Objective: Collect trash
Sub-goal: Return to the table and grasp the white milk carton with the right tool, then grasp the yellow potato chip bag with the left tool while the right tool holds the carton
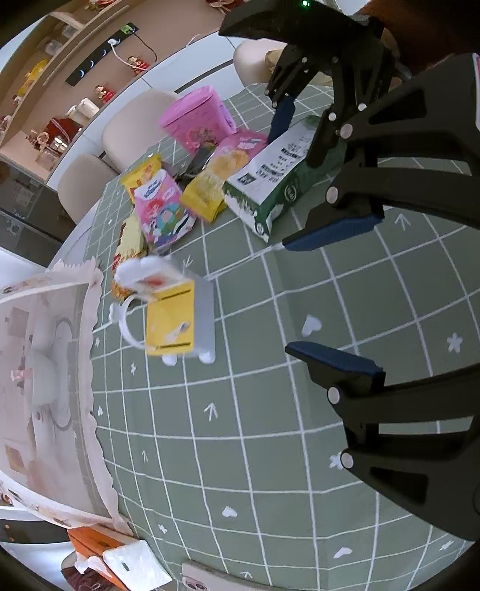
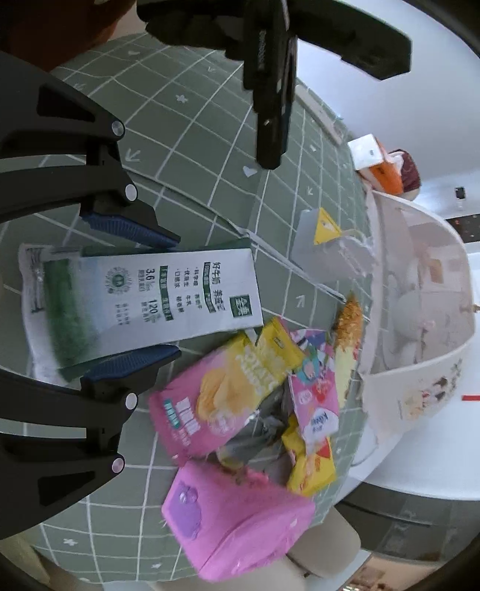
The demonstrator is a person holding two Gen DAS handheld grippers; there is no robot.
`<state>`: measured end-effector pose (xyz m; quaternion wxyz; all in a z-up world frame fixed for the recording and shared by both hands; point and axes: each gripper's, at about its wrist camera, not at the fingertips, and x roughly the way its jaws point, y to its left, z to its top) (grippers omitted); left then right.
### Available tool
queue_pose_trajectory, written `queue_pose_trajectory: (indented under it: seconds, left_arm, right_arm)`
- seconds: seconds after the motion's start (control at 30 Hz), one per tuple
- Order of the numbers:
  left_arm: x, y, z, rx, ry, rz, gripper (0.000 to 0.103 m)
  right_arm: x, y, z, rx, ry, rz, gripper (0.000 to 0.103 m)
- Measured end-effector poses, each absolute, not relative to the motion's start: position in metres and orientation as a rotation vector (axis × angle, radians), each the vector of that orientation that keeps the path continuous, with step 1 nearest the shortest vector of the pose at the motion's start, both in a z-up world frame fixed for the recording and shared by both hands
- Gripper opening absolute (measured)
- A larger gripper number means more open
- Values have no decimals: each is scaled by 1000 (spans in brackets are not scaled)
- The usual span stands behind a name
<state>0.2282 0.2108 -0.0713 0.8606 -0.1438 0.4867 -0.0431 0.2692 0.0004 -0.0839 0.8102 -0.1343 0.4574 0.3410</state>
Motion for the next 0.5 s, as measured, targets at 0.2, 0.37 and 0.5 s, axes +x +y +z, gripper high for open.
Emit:
queue_pose_trajectory:
  seconds: [0.2, 0.37, 0.5]
  left_arm:
    - [244, 207, -69, -274, 1017, -135, 49]
    - [260, 177, -66, -224, 1017, -247, 49]
    - [276, 145, -69, -185, 1023, -323, 49]
  right_arm:
    - [263, -18, -81, -228, 991, 688, 49]
    - [247, -70, -72, -100, 984, 561, 49]
    - [241, -112, -69, 6, 985, 438, 49]
